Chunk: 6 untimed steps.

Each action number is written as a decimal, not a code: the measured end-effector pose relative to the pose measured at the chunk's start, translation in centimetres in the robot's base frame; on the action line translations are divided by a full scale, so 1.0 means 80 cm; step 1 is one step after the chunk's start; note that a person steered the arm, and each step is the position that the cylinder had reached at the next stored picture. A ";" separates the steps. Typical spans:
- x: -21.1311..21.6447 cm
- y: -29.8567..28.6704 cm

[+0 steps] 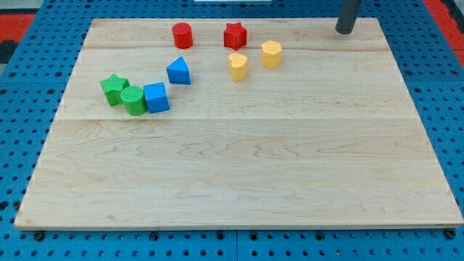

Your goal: Move the group of blocks up a bit

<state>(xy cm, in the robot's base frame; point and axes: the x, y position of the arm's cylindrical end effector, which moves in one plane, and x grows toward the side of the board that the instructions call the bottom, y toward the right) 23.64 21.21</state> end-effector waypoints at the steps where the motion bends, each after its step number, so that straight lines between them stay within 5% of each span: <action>1: 0.032 0.063; 2: 0.121 0.025; 4: 0.302 -0.250; 6: 0.285 -0.513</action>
